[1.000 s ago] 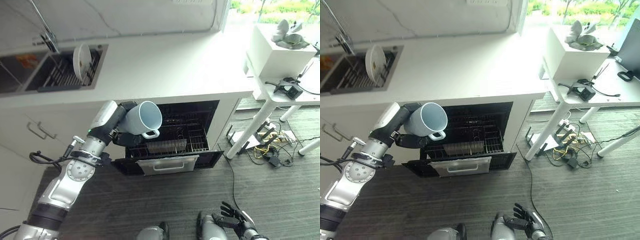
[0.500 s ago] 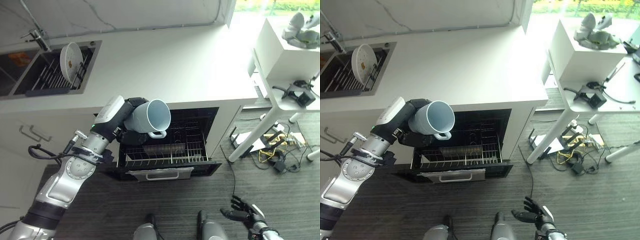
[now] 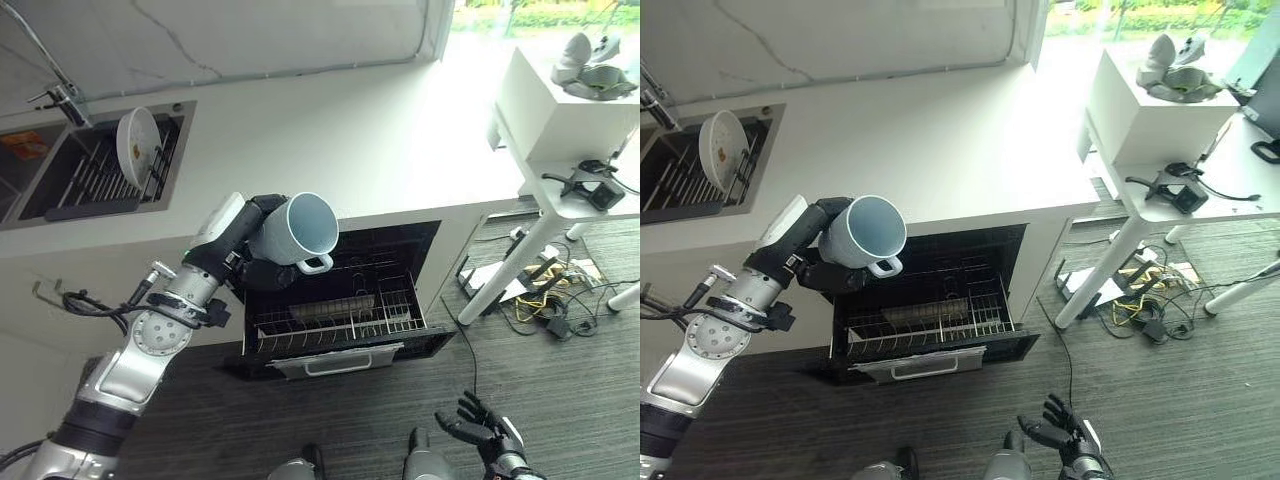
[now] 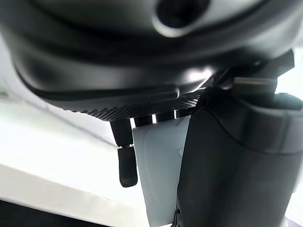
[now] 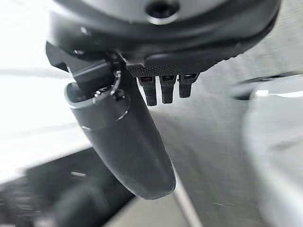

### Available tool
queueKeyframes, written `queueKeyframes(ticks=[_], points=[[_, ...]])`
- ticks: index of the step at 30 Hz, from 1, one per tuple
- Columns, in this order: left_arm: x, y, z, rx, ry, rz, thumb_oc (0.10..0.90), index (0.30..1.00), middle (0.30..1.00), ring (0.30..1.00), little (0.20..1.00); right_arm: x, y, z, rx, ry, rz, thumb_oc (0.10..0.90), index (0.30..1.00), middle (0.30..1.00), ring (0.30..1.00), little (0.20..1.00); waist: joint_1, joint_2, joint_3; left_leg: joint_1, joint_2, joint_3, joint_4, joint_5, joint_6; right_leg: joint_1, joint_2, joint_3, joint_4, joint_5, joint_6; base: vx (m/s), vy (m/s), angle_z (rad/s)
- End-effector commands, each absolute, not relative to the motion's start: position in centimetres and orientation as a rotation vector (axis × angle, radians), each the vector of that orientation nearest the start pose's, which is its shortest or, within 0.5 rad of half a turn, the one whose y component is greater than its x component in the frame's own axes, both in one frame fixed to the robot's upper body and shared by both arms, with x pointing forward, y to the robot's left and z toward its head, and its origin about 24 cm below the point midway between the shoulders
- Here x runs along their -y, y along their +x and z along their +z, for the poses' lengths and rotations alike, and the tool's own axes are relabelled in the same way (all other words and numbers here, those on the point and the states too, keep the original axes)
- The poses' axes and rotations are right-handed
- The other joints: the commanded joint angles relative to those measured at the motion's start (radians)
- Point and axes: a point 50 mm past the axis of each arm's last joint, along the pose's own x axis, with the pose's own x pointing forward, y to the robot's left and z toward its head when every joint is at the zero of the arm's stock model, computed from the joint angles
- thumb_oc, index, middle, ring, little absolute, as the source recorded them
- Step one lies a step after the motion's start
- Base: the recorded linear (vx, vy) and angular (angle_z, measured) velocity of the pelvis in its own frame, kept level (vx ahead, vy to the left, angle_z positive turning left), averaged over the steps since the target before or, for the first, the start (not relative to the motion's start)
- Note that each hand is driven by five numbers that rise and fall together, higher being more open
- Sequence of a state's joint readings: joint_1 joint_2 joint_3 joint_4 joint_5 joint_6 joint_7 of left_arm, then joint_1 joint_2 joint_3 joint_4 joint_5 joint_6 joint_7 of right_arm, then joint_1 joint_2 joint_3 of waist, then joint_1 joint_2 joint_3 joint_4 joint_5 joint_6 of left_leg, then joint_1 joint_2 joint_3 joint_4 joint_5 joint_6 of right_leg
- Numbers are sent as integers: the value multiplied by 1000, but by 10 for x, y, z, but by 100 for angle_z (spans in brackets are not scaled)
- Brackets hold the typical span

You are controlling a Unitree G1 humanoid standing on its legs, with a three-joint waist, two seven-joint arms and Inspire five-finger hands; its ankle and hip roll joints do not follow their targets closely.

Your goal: Place the dishes in the dishwasher.

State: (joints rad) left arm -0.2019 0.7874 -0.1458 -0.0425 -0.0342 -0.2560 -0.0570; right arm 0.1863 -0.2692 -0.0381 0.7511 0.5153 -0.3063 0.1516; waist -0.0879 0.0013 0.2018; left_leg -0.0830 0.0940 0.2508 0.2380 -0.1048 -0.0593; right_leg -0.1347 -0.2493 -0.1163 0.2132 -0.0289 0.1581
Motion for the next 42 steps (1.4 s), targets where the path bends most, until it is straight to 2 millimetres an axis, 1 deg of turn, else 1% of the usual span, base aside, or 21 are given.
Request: queueKeyframes(ticks=[1,4,6,7,8,9,13,14,15,18,20,21,23,24,25,28,31,34,35,39,42], points=[[-220,280,193,609,630,-217,400,300,300,300,300,286,149,-61,-233,161,-362,800,900,900,900,900,-35,6,-66,10,62,-14,62,-142,9,-9,-26,-3,87,-119,73,-18,24,-31],[-225,283,190,595,501,-220,400,300,300,300,300,296,154,-31,-46,162,-411,800,900,900,900,900,-66,-4,-71,31,51,15,62,-155,21,-19,-29,22,87,-108,83,-11,24,-33],[-226,283,186,574,424,-218,400,300,300,300,300,299,155,-19,25,163,-430,800,900,900,900,900,-73,-6,-70,50,45,24,62,-165,26,-12,-31,30,87,-107,87,23,16,-39],[-226,283,186,574,424,-218,400,300,300,300,300,299,155,-19,25,163,-430,800,900,900,900,900,-73,-6,-70,50,45,24,62,-165,26,-12,-31,30,87,-107,87,19,35,-55],[-226,282,168,527,309,-201,400,300,300,300,300,298,160,7,171,146,-435,800,900,900,900,900,-88,-15,-67,73,34,49,62,-166,39,-15,-36,52,87,-94,88,21,47,-50],[-223,281,157,505,264,-191,400,300,300,300,300,300,163,22,240,134,-431,800,900,900,900,900,-95,-18,-61,95,29,61,62,-172,43,-7,-36,59,87,-95,88,18,60,-56],[-215,278,138,477,161,-189,400,300,300,300,300,299,172,64,443,101,-413,800,900,900,900,900,-105,-25,-54,128,15,86,62,-181,51,-9,-42,82,87,-86,85,-21,53,-55],[-211,277,135,476,127,-190,400,300,300,300,300,297,176,80,517,98,-381,800,900,900,900,900,-107,-26,-50,139,14,96,62,-186,52,-9,-46,85,87,-83,84,-60,78,-40],[-208,277,132,475,106,-196,400,300,300,300,300,294,179,91,570,94,-350,800,900,900,900,900,-109,-27,-48,144,12,101,62,-188,52,-10,-49,86,87,-80,85,-65,81,-27],[-202,277,128,472,79,-207,400,300,300,300,300,285,184,113,661,93,-252,800,900,900,900,900,-109,-30,-52,145,7,110,62,-187,51,-21,-54,89,87,-68,85,-56,62,-30],[-198,278,127,468,78,-206,400,300,300,300,300,280,188,122,679,102,-165,800,900,900,900,900,-110,-30,-54,147,5,110,62,-190,52,-24,-57,87,87,-64,85,-34,53,-20],[-195,278,126,465,81,-206,400,300,300,300,300,275,191,126,683,103,-100,800,900,900,900,900,-110,-30,-56,148,4,110,62,-192,52,-25,-58,85,87,-62,85,-40,57,-5],[-184,277,119,455,122,-208,400,300,300,300,300,248,203,145,684,88,187,800,900,900,900,900,-97,-35,-67,140,-1,99,62,-193,51,-29,-61,72,87,-58,84,-52,41,-3],[-181,276,117,456,142,-215,400,300,300,300,300,239,206,150,683,82,275,800,900,900,900,900,-86,-37,-73,131,-2,92,62,-191,49,-30,-61,65,87,-59,83,-17,8,3],[-179,276,117,458,151,-217,400,300,300,300,300,236,208,151,679,84,309,800,900,900,900,900,-84,-35,-72,134,0,86,62,-195,48,-21,-60,58,87,-64,83,-14,-6,4],[-173,275,115,468,184,-236,400,300,300,300,300,221,215,157,663,98,401,800,900,900,900,900,-59,-39,-84,116,1,72,62,-183,42,-21,-58,45,87,-67,78,-3,-10,9],[-168,273,114,481,211,-250,400,300,300,300,300,211,220,158,647,111,466,800,900,900,900,900,-41,-40,-90,108,4,57,62,-179,37,-13,-57,31,87,-74,74,13,-11,22],[-161,271,114,488,218,-274,400,300,300,300,300,195,227,159,625,130,537,800,900,900,900,900,-14,-44,-98,97,7,32,62,-175,33,-3,-54,15,87,-84,70,6,-26,31],[-155,272,114,494,221,-289,400,300,300,300,300,185,233,159,608,137,578,800,900,900,900,900,1,-44,-101,90,11,17,62,-172,30,4,-52,4,87,-91,66,-11,-26,30],[-145,274,115,513,241,-313,400,300,300,300,300,172,240,160,591,139,605,800,900,900,900,900,24,-44,-106,78,20,-5,62,-166,24,18,-44,-15,87,-102,59,-7,-20,26],[-138,275,115,519,252,-331,400,300,300,300,300,172,247,159,583,150,535,800,900,900,900,900,39,-43,-113,66,27,-25,62,-164,18,30,-42,-32,87,-109,55,29,-28,30]])
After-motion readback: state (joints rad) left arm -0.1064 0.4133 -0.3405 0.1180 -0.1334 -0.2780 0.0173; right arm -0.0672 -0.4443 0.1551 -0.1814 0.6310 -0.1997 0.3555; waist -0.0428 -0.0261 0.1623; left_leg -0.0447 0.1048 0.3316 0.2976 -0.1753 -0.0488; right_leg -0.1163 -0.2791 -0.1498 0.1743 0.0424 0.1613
